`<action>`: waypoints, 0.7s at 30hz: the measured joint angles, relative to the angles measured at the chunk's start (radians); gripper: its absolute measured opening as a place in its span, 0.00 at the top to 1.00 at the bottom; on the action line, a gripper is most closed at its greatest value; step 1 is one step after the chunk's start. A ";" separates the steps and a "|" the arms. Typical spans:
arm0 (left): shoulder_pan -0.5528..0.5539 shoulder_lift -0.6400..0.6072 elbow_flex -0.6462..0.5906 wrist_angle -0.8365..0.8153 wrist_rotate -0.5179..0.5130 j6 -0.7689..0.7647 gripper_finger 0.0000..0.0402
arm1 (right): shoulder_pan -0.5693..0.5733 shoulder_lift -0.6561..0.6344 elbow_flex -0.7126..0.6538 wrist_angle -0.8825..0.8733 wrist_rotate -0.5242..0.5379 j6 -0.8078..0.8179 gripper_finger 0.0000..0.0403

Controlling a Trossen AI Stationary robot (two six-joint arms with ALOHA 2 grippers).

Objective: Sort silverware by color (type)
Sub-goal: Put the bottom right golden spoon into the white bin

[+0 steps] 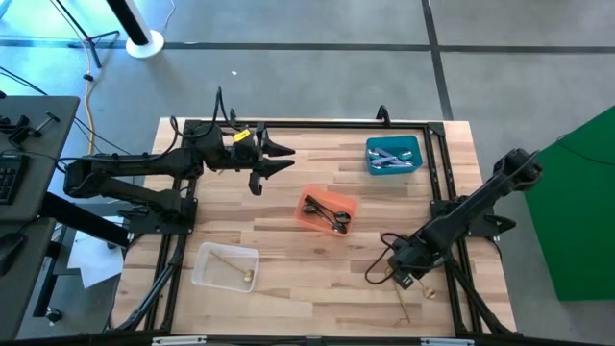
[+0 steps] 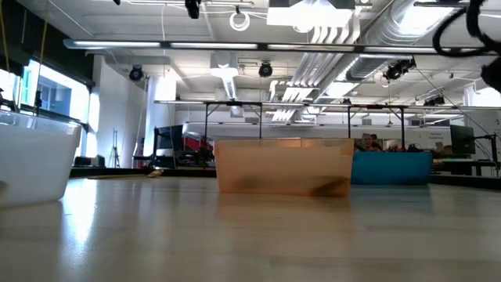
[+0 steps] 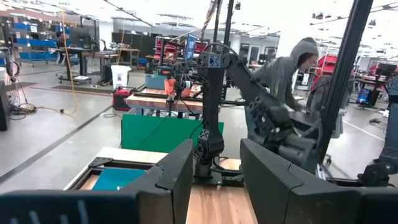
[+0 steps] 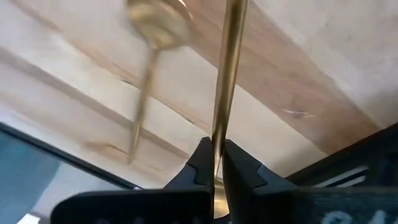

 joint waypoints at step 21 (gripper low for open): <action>0.000 0.000 0.000 0.007 0.000 -0.079 0.70 | -0.213 -0.150 0.330 -0.093 0.536 -0.397 1.00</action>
